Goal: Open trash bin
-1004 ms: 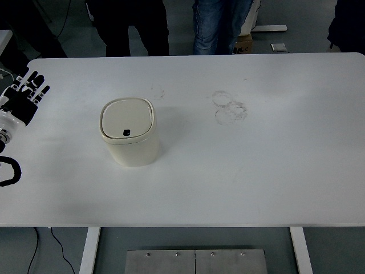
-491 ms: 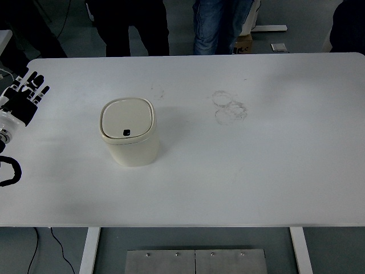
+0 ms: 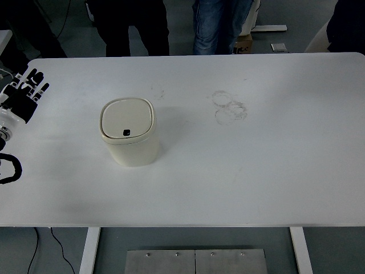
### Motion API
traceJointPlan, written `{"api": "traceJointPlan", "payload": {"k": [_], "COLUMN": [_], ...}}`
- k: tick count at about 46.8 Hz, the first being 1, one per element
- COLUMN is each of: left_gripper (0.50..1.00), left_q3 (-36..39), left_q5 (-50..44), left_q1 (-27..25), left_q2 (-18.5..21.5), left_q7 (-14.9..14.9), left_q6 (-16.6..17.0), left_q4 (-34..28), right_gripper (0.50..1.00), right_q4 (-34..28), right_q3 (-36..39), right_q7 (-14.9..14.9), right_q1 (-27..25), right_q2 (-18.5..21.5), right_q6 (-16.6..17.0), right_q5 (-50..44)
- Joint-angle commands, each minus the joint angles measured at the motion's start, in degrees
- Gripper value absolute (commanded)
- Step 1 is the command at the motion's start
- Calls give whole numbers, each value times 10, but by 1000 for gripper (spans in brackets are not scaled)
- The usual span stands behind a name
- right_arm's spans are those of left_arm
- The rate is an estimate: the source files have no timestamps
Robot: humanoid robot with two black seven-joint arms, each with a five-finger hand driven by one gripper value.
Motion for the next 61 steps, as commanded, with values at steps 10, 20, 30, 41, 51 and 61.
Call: {"api": "traceJointPlan", "payload": {"k": [10,20,30,41,51,61], "left_gripper": [1000,1000,1000,1000,1000,1000], "left_q3": [4,6,10,87,195,307], "left_q5": [1,0,1,0,-5,-4], "left_q1": [-6,-12,-21,-61,-125,-181], "left_q2": [3,13,25,43,76,105], "left_q7": [1,2,6,17,20,27], "left_q6": [7,10,20,40,49,54], "left_q4": [-1,-1,-4,-6,-17,-46], "right_gripper": [989,989,991,989,989,989], "right_q4": [0,0,0,0,0,0], "right_q3": [0,0,0,0,0,0], "right_q7": [0,0,0,0,0,0], "right_q1": [0,0,0,0,0,0], "right_q2": [0,0,0,0,0,0], "right_q6": [0,1,0,0,0,0], "right_q5": [0,0,0,0,-1,-1]}}
